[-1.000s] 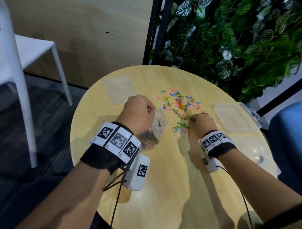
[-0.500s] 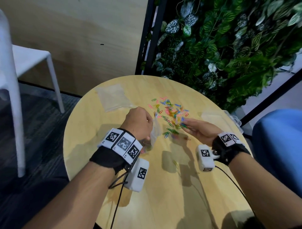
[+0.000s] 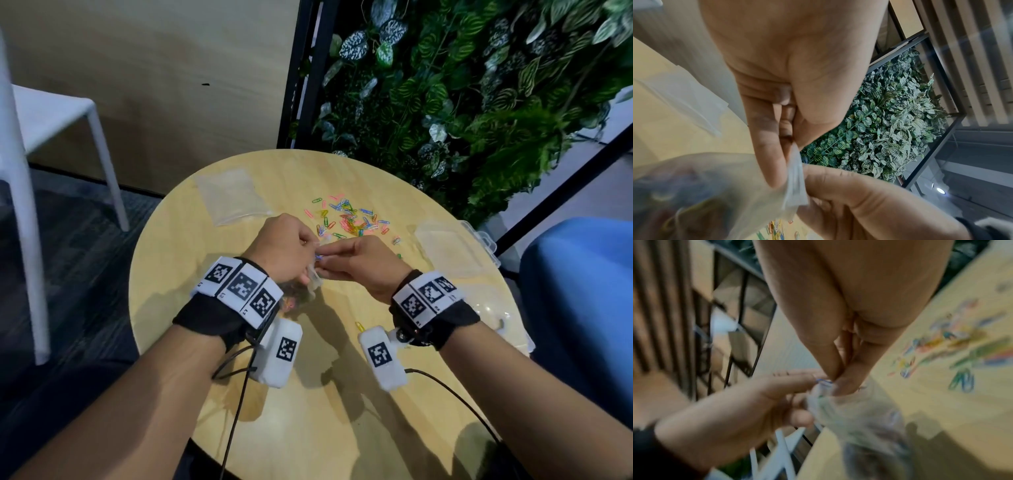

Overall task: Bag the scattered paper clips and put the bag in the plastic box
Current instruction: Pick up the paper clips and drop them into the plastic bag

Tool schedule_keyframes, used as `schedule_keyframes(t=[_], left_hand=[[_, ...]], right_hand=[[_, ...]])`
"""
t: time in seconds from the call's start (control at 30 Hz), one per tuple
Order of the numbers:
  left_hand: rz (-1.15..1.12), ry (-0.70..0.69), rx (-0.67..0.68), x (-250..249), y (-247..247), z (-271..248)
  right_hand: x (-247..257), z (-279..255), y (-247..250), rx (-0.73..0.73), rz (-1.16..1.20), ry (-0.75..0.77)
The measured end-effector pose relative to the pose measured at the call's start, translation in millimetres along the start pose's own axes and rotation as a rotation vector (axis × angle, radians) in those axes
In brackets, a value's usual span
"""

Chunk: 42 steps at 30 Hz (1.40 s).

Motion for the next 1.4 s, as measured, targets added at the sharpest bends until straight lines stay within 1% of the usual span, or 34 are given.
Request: schedule_keyframes(t=[0.07,0.13,0.2,0.23,0.27,0.3,0.37,0.4,0.43,0.47,0.53,0.57,0.6,0.63,0.7,0.77,0.87,0.93,1.07,1.13,1.17,1.23,1.3,1.4], left_hand=[[-0.011,-0.003,0.028,0.6,1.8,-2.2],[-0.019,-0.014,0.045,1.2,1.8,-4.1],[-0.024,-0.024,0.041,0.4,3.3,-5.8],[-0.018,-0.031,0.033,0.0,4.7,-6.1],[-0.006,-0.035,0.026,-0.1,6.2,-6.3],[0.006,-0.035,0.019,0.1,8.1,-6.3],[0.026,-0.028,-0.003,1.9,12.3,-6.4],[0.034,-0.026,-0.012,2.7,14.0,-6.3],[0.04,-0.026,-0.018,3.4,15.1,-6.0],[0.046,-0.028,-0.024,3.7,16.3,-5.9],[0.057,-0.027,-0.032,4.9,17.5,-4.9],[0.059,-0.024,-0.033,5.3,17.3,-4.5],[0.059,-0.022,-0.032,5.4,17.1,-4.3],[0.058,-0.022,-0.03,5.4,16.5,-4.4],[0.052,-0.025,-0.033,5.0,16.6,-5.5],[0.058,-0.027,-0.039,5.2,17.4,-6.2],[0.059,-0.018,-0.038,8.1,19.8,-6.0],[0.057,-0.009,-0.047,11.7,23.2,-5.5],[0.072,-0.028,-0.047,12.4,26.1,-4.0],[0.089,-0.034,-0.041,12.3,25.5,-2.4],[0.096,-0.034,-0.041,12.6,25.0,-1.5],[0.098,-0.029,-0.045,12.8,24.0,0.2],[0.096,-0.027,-0.047,12.0,23.2,1.1],[0.094,-0.025,-0.039,9.6,22.4,1.0]], right_hand=[[2.3,-3.3,0.0,0.004,-0.183,0.101],[3.5,-9.2,-3.9,0.088,-0.291,0.126],[3.3,-17.0,-7.4,0.195,-0.227,0.105],[3.8,-21.5,-6.8,0.204,-0.162,0.103],[4.2,-25.2,-3.0,0.167,-0.108,0.117],[4.2,-28.7,4.1,0.082,-0.098,0.148],[-1.2,-35.6,27.0,-0.121,-0.24,0.205],[-8.0,-39.2,38.8,-0.187,-0.353,0.19],[-18.2,-43.3,48.6,-0.218,-0.453,0.129],[-31.7,-47.5,56.3,-0.225,-0.517,0.031],[-61.5,-55.6,61.2,-0.203,-0.598,-0.166],[-73.8,-57.2,61.4,-0.207,-0.694,-0.2],[-83.4,-54.8,61.9,-0.236,-0.801,-0.194],[-89.2,-50.2,62.3,-0.286,-0.841,-0.162],[-88.9,-34.9,63.2,-0.392,-0.738,-0.11],[-82.2,-11.9,64.7,-0.476,-0.645,-0.092],[-69.9,25.0,65.5,-0.587,-0.594,-0.083],[-61.1,46.6,64.8,-0.629,-0.604,-0.094],[-38.9,74.5,59.3,-0.562,-0.822,-0.142],[-31.9,82.1,57.7,-0.531,-0.927,-0.142],[-30.5,85.8,57.1,-0.515,-0.989,-0.113],[-27.5,93.3,55.8,-0.483,-1.086,0.001],[-25.4,95.6,55.8,-0.485,-1.111,0.094],[-24.9,92.1,56.5,-0.454,-1.135,0.122]])
Point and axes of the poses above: each hand's wrist, its own z-axis towards the middle knuckle, its own y-axis out of the back of the hand, x = y × z, the point moved 4 cm from there along z, towards the middle knuckle, and after that the axes turned 9 degrees about z, right-handed, at the moved point
